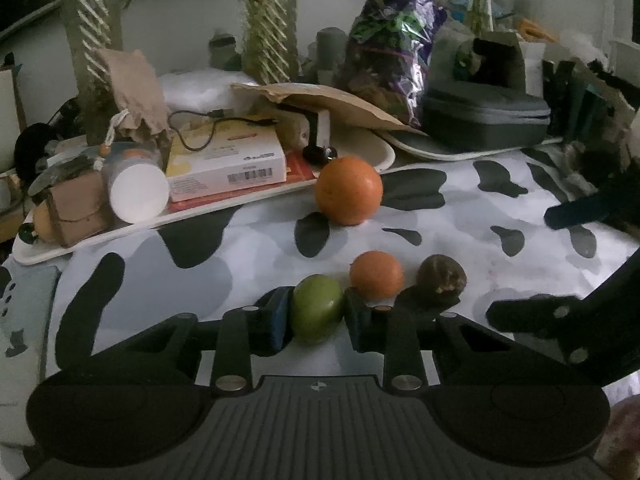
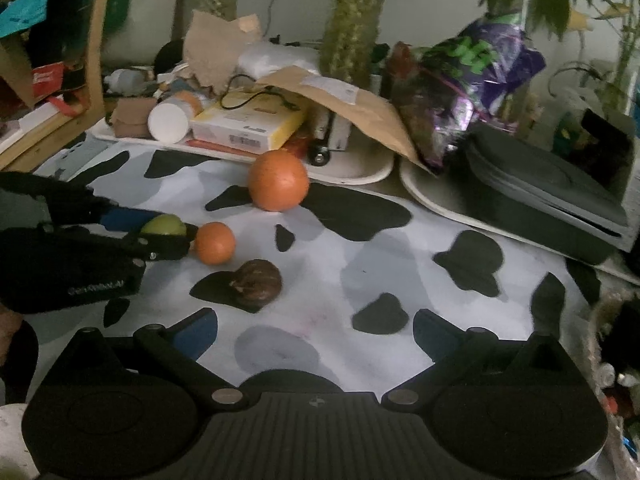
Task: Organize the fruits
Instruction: 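Grasp the small green lime with the left gripper, then grasp the dark brown round fruit with the right gripper while the left holds the lime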
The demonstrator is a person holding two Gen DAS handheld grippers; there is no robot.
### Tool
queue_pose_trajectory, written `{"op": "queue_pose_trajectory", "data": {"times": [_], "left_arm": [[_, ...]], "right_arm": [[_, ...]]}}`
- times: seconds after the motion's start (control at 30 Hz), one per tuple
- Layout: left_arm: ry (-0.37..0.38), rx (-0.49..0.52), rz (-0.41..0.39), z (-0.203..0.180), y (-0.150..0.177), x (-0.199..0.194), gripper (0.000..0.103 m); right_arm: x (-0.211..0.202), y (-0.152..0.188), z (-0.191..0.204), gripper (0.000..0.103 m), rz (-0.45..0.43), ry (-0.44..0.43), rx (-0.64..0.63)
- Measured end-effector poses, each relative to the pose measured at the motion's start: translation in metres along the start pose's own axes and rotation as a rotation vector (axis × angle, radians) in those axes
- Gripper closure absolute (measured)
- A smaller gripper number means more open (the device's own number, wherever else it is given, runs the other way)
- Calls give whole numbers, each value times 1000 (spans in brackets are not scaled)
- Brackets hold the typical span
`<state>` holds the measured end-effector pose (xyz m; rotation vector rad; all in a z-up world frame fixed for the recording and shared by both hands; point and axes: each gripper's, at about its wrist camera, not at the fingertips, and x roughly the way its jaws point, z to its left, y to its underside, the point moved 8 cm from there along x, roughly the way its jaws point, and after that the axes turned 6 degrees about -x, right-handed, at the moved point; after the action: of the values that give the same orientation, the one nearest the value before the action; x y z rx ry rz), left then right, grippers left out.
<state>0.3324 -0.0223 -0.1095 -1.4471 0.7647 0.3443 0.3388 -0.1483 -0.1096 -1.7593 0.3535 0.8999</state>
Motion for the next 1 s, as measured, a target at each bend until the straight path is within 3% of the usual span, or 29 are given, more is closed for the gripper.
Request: {"op": "queue_pose_trajectory", "data": {"times": [0.3,0.57,0.77,1.0], "left_arm": [[8,-48,-14,14,-6,-8,74],[20,-65,-12,20,-7,-12,75],[29,-60,-6,20,-6,-12,75],[46,-45,-9,14,-4,-18,75]], "right_arm": [[20,-8,15,20,9,-67,3],[33,-16,22,54,24,-97,22],[35,-18,24,68,21,-111,22],[28,-18,27,70,20,-113,14]]}}
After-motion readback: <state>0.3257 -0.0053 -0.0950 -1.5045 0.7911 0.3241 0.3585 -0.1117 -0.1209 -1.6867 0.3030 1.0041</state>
